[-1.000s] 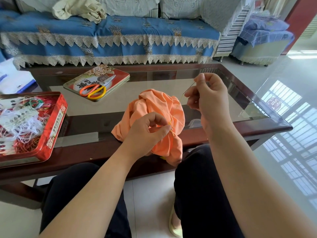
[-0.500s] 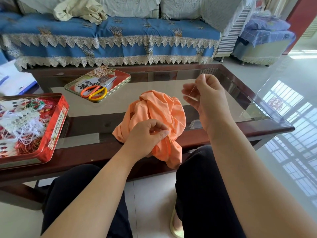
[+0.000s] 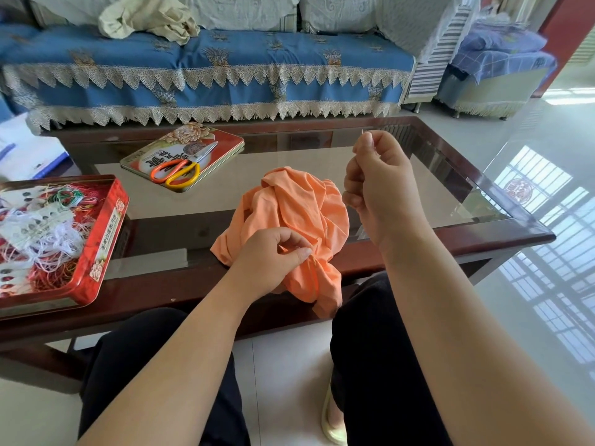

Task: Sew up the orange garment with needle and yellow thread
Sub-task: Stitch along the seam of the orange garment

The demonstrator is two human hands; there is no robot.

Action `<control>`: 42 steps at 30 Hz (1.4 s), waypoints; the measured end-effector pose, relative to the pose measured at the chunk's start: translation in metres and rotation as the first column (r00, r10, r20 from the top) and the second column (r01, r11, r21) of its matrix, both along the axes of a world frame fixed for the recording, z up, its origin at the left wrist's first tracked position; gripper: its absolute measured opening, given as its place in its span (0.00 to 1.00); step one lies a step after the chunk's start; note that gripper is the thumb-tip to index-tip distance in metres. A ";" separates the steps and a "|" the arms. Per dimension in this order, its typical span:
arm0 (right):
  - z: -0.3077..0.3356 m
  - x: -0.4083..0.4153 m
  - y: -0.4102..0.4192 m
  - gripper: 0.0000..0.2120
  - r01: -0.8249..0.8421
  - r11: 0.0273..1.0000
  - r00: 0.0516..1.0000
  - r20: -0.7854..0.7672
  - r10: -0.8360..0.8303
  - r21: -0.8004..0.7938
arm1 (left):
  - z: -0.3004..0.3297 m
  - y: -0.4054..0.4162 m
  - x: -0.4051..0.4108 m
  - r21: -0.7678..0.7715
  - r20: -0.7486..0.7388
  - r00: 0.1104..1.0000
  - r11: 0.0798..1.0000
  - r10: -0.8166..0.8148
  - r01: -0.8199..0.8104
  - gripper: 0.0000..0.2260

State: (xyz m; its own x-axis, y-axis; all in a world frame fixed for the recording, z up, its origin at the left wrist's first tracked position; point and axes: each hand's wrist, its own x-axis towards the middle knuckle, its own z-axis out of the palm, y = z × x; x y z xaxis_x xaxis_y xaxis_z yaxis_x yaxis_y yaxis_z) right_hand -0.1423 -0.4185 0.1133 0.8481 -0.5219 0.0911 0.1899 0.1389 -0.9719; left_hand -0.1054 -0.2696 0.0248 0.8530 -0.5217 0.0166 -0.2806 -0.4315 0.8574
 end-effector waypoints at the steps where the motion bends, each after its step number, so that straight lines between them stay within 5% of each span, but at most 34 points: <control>1: 0.001 -0.001 0.002 0.12 -0.004 1.000 1.000 0.001 0.004 0.026 | 0.000 0.000 0.000 0.002 0.004 1.000 1.000 0.005 -0.005 0.02; 6: 0.007 -0.005 0.014 0.09 -0.202 0.967 0.979 0.024 0.200 0.153 | -0.003 -0.002 0.001 0.036 0.017 0.999 0.999 0.032 -0.033 0.05; 7: 0.005 -0.006 0.016 0.06 -0.225 0.970 0.974 -0.021 0.228 0.094 | -0.002 -0.002 0.001 0.029 0.021 0.999 0.999 0.035 -0.036 0.06; 9: -0.007 -0.009 0.015 0.02 -0.206 0.936 0.964 -0.222 0.144 -0.286 | 0.002 0.000 0.001 0.000 0.011 0.999 0.999 0.042 -0.042 0.04; 11: -0.027 -0.011 0.010 0.11 -0.261 0.744 0.931 -0.364 0.025 -0.616 | 0.008 0.002 0.000 -0.051 -0.063 0.996 0.997 0.062 -0.065 0.03; 14: -0.051 -0.017 0.007 0.15 -0.353 0.600 0.900 -0.436 0.007 -0.718 | 0.010 0.007 0.002 -0.148 -0.119 0.989 0.983 0.091 -0.108 0.06; 18: -0.062 -0.021 0.004 0.03 -0.320 0.549 0.921 -0.389 -0.010 -0.772 | 0.009 0.008 0.003 -0.152 -0.085 0.989 0.979 0.122 -0.133 0.06; 26: -0.067 -0.022 -0.006 0.01 -0.269 0.505 0.943 -0.332 -0.037 -0.820 | 0.008 0.011 0.009 0.020 0.176 0.977 0.992 0.120 -0.126 0.02; 33: -0.070 -0.023 -0.010 0.03 -0.253 0.579 0.945 -0.325 -0.022 -0.775 | 0.007 0.016 0.009 -0.047 -0.064 0.996 0.997 0.061 -0.064 0.09; 36: -0.067 -0.023 -0.007 0.15 -0.254 0.661 0.945 -0.326 0.015 -0.706 | 0.007 0.015 0.009 -0.075 -0.125 0.990 0.995 0.058 -0.068 0.08; 42: -0.061 -0.025 0.000 0.16 -0.133 0.737 0.990 -0.127 0.065 -0.663 | 0.011 0.014 0.005 -0.114 -0.220 0.975 0.991 0.038 -0.065 0.04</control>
State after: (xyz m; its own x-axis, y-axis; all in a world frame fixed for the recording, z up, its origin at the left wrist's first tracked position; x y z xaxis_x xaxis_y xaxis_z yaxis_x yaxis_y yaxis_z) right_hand -0.1675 -0.4187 0.0518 0.9135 -0.2684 0.3059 0.1205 -0.5395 -0.8333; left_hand -0.1001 -0.2555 0.0356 0.8687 -0.4824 -0.1125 -0.0621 -0.3315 0.9414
